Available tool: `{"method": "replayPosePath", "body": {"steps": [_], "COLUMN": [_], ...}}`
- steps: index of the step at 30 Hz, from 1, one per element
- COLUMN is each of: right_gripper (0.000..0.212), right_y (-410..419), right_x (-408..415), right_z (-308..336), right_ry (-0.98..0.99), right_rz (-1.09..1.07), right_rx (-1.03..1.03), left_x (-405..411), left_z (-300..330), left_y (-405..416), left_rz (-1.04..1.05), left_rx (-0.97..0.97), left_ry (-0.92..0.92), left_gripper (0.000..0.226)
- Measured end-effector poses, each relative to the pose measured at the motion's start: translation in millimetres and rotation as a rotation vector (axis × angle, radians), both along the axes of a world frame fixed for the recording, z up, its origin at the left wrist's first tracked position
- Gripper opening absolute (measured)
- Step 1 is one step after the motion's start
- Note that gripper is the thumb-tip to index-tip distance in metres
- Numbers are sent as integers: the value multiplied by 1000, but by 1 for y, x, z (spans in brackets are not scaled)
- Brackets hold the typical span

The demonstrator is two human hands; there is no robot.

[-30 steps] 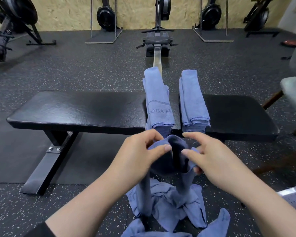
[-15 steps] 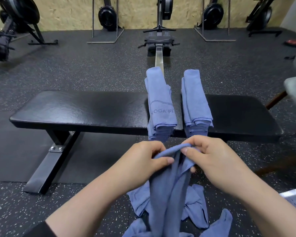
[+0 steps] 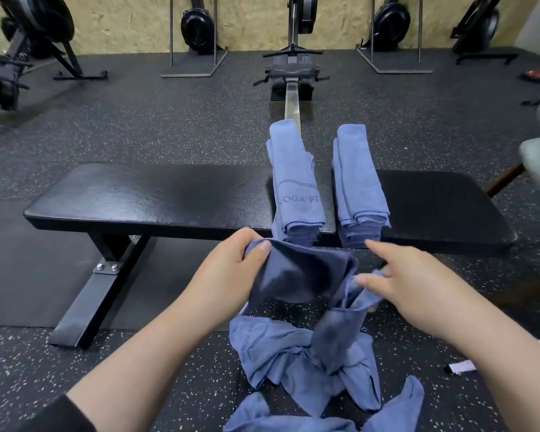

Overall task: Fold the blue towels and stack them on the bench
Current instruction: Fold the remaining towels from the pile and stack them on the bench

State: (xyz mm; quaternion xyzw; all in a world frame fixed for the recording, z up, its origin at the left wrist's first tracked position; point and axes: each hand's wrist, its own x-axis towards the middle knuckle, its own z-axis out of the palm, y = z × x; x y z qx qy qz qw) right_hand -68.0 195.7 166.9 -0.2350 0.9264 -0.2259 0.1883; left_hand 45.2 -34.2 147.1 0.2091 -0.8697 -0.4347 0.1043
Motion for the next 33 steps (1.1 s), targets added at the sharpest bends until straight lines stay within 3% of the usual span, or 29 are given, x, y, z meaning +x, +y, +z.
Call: {"method": "replayPosePath", "body": {"steps": [3,8,12,17,23,25,29,33], "right_gripper": [26,31,40,42,57,55,32,33], "right_y": [9,17,16,3,-12,-16,-22,-27], "right_x": [-7,-14,-13,-6,8,10,17,21], "right_z": [-9,-13,-13,-17,-12,-13,-13,-10], "right_ry": [91,43,80,-212,-230,-326,-592,-772], "right_rz": [3,20,-18,-159,-199,-216,-219,-252], "right_rx": [376,471,223,-297,-374,-465,-674,-832], "left_x": [-3,-5,-6,-4,-11,-15,-17,-19], "left_z": [1,2,-1,-2,-1,0,4,8], "left_y": [1,1,4,13,29,34,51,64], "left_rz": [67,94,88,169,167,142,89,50], "left_rx": [-3,42,54,183,250,181,102,41], "left_ry": [68,84,64,105,143,138,144,190], "left_gripper": [27,24,33,30,35,35,26,19]}}
